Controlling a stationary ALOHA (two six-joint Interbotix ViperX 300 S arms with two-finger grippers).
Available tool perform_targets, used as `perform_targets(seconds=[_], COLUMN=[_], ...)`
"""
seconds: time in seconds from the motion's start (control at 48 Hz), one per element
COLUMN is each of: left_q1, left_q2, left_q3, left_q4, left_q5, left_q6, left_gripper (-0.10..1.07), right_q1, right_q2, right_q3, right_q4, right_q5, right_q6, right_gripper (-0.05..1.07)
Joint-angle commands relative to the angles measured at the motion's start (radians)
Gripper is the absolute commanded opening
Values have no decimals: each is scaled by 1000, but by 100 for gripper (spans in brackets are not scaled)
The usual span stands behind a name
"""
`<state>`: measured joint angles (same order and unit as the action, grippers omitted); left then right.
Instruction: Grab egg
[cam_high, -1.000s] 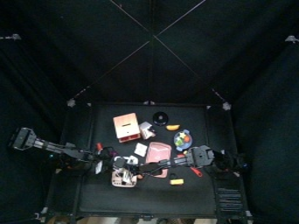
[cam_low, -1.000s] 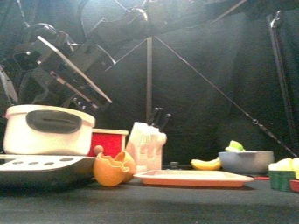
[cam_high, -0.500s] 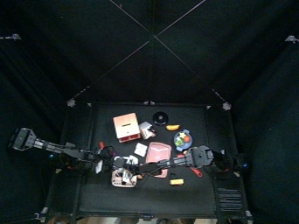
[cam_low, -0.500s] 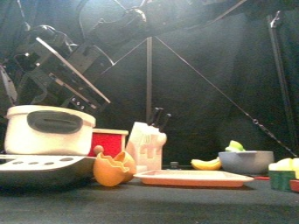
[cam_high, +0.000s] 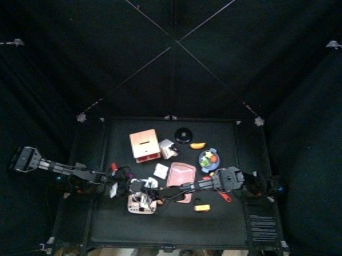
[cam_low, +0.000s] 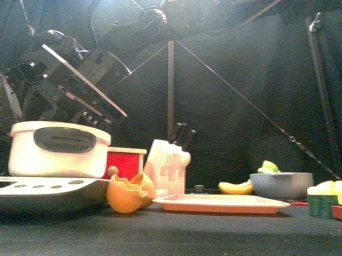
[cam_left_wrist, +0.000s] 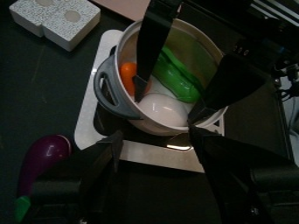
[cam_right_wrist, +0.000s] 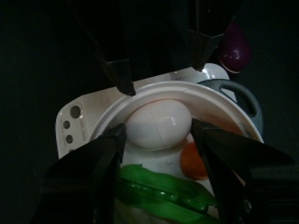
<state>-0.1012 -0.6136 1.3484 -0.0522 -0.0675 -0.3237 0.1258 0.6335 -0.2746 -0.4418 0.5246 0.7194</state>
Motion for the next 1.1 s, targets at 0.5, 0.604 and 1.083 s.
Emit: perform_targets(seconds=[0.5, 0.604, 1.083], left_q1=[26, 31, 31], left_q2=[17, 17, 15], left_q3=[-11, -9, -12], left_q4=[9, 9, 9], left_q5=[3, 5, 5], left_q6=[3, 3, 3], left_gripper=[94, 94, 94], right_q1=[11, 15, -5], right_q2=[-67, -72, -63], right_q3=[2, 2, 37], right_q4=[-52, -52, -52], right_q5=[89, 92, -132], right_q6=[-6, -6, 0], right_gripper=[80, 80, 85])
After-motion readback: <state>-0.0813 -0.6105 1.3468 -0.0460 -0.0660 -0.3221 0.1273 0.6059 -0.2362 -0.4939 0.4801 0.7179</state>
